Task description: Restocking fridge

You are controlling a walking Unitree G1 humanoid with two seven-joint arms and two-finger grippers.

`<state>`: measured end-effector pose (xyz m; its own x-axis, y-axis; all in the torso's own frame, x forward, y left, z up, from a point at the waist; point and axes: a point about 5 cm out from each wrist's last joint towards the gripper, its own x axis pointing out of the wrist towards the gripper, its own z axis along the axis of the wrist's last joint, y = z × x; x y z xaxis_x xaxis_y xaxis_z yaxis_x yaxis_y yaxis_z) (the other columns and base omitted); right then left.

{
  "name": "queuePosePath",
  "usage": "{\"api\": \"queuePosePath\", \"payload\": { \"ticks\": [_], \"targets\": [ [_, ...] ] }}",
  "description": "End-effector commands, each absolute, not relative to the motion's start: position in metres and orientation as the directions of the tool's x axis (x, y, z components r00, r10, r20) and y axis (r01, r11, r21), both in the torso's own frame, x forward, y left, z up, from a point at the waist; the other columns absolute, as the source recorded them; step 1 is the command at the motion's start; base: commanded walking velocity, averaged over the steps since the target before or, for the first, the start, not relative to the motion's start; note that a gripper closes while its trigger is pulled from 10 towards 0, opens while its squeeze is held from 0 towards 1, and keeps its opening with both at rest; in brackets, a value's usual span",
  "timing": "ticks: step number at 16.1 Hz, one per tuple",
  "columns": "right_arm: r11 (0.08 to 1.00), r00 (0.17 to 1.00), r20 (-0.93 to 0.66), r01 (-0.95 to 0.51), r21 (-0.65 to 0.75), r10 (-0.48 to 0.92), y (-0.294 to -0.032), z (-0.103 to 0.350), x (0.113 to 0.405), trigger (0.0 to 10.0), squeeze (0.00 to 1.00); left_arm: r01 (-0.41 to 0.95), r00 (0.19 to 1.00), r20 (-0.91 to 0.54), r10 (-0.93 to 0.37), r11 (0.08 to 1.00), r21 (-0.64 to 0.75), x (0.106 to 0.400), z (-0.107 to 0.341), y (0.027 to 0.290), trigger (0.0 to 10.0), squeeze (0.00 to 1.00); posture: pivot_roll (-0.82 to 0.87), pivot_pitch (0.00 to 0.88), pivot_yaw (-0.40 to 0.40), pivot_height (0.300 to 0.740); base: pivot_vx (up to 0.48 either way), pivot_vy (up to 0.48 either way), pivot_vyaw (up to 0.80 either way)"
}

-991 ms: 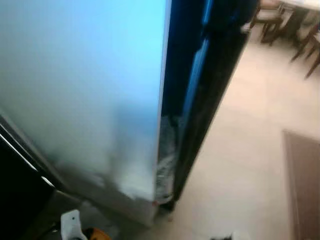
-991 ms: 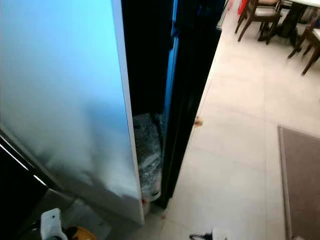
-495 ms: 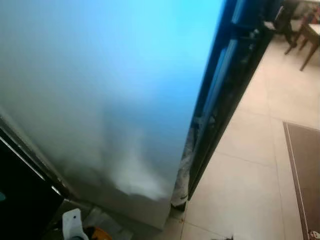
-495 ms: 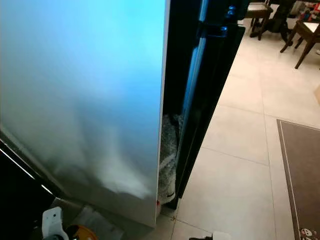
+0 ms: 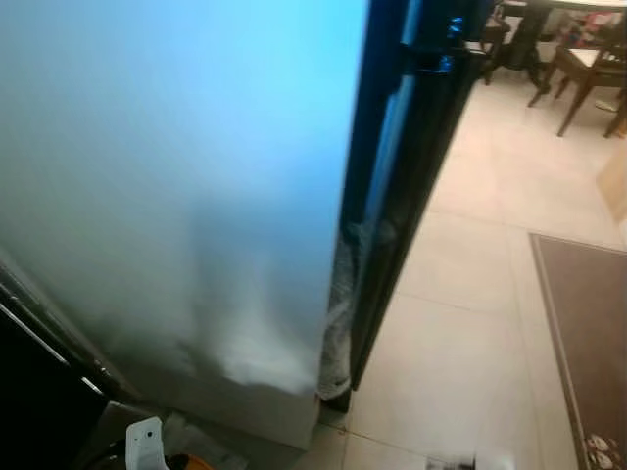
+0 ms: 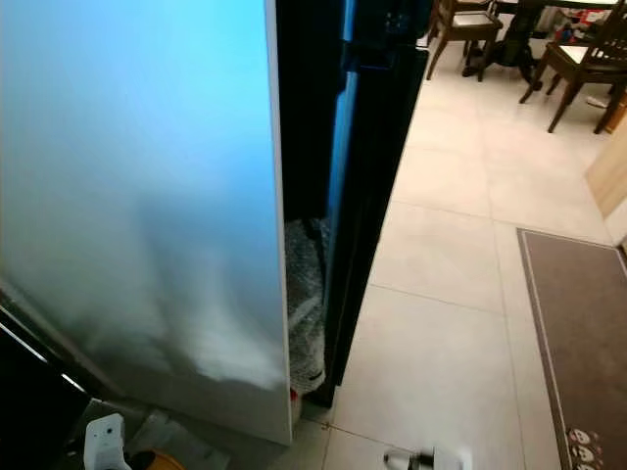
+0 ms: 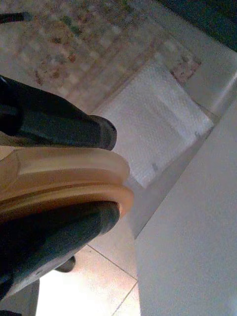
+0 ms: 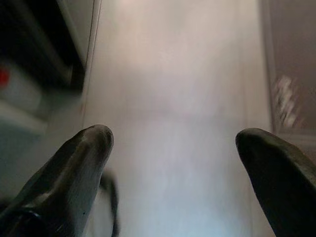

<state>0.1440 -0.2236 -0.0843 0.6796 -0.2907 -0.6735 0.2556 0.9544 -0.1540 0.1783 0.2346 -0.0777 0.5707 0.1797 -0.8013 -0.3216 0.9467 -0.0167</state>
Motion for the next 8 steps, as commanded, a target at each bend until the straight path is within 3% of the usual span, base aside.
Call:
{"api": "queuePosePath", "payload": {
  "ticks": [1, 3, 8],
  "targets": [
    [0.946, 0.801, -0.505, 0.27, -0.177, -0.323, -0.242, -0.055, 0.187, 10.0, 0.0, -0.322, 0.552, -0.814, 0.179, 0.947, -0.01, 0.173, -0.08, 0.234, 10.0, 0.0, -0.1, 0.0, -0.014, 0.74, 0.0, 0.0, 0.0],
    [0.932, 0.873, -0.34, 0.286, -0.221, -0.349, -0.254, -0.032, 0.202, 10.0, 0.0, -0.321, 0.549, -0.816, 0.18, 0.947, -0.006, 0.172, -0.081, 0.234, 10.0, 0.0, -0.11, 0.0, -0.014, 0.74, 0.0, 0.0, 0.0],
    [0.952, 0.96, -0.104, 0.235, -0.197, -0.259, -0.243, 0.005, 0.227, 10.0, 0.0, -0.322, 0.549, -0.815, 0.186, 0.947, -0.001, 0.17, -0.081, 0.236, 10.0, 0.0, -0.11, 0.0, -0.017, 0.74, 0.0, 0.0, 0.0]
  ]
}}
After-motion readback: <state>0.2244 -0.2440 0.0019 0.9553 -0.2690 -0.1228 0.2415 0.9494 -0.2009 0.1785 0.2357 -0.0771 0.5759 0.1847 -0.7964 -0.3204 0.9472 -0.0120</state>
